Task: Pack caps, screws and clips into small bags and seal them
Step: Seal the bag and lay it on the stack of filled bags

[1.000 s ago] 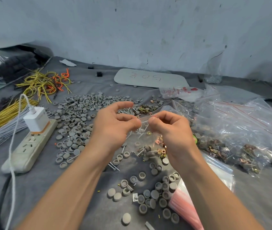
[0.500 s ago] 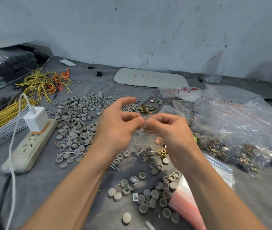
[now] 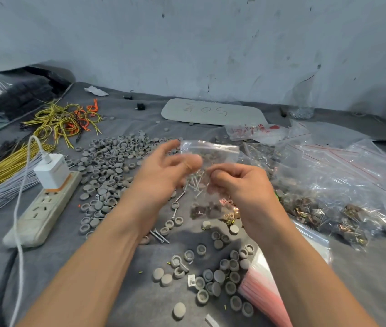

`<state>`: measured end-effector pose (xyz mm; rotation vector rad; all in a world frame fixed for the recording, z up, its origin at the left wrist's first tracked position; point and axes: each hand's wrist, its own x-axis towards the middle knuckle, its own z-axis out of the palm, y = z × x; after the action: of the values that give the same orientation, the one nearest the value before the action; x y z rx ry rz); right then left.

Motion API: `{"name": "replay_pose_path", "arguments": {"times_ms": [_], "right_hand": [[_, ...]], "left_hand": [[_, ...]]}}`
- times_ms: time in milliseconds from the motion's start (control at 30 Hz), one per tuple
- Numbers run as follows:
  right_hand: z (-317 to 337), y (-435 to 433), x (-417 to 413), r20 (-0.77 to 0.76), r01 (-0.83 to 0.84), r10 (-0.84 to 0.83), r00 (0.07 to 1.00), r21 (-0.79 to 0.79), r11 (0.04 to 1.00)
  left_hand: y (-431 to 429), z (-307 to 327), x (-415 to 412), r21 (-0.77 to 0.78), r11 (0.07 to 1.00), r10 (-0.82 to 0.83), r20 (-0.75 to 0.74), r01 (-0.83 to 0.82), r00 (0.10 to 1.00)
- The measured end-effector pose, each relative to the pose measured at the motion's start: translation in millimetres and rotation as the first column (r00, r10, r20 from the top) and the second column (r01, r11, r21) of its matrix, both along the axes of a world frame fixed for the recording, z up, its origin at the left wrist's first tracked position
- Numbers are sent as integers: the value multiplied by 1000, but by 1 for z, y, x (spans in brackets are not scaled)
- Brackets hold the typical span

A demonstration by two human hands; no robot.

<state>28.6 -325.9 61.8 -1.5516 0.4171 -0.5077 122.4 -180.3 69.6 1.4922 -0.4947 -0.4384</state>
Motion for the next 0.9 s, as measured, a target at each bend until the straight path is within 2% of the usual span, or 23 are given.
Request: {"name": "replay_pose_path", "arguments": {"times_ms": [67,100,167,200,333,367,433,500,567,633,700,733,767,833,900], "right_hand": [[0,1,1,51,21,-34,998,237,971],[1,0,2,60,30,-54,997,342,939],[2,-4,1,59,54,-92,994,466,883],[1,-6,0,39,45,-71,997,470,882],[-2,-3,-4,-68,-252,285,956,305,918],[-3,0,-3,-78,-261,288,954,247,933],[-2,7,1,-60,-155,166,984,158,975],[-5,8,2,-30,-25,27,999,88,996],[-7,4,1,-56,-13,14,998,33,999],[-5,0,-3,-94,-128,142,985,139,982],[-1,-1,-5,-37,-242,268,963,327,913],[0,0,-5,-8,-260,281,960,353,899],[0,1,-3,-8,-234,249,969,308,922],[-2,5,0,-39,-100,105,994,120,988],[-4,9,2,-20,-32,32,999,-2,999]], "left_hand": [[0,-5,-4,147,961,-234,-13,234,972],[-1,-7,-7,176,943,-287,-2,283,958],[-4,-7,-10,170,960,-231,25,224,973],[-5,-6,-9,140,978,-158,26,153,987],[-8,-5,-3,-11,993,117,-56,-118,992],[-9,-5,-2,-32,985,164,-76,-167,984],[-12,-6,-3,-22,975,217,-76,-220,973],[-12,-5,-4,41,983,179,-60,-177,982],[-10,-4,-6,43,993,117,-91,-113,989],[-6,-1,-6,7,995,102,-122,-102,987],[-4,2,-6,-24,991,127,-129,-131,984],[-4,2,-6,-32,988,149,-124,-154,981],[-5,2,-5,-34,985,165,-113,-170,980],[-8,0,-6,-20,988,151,-94,-154,984],[-10,-2,-9,19,997,81,-82,-80,993]]}}
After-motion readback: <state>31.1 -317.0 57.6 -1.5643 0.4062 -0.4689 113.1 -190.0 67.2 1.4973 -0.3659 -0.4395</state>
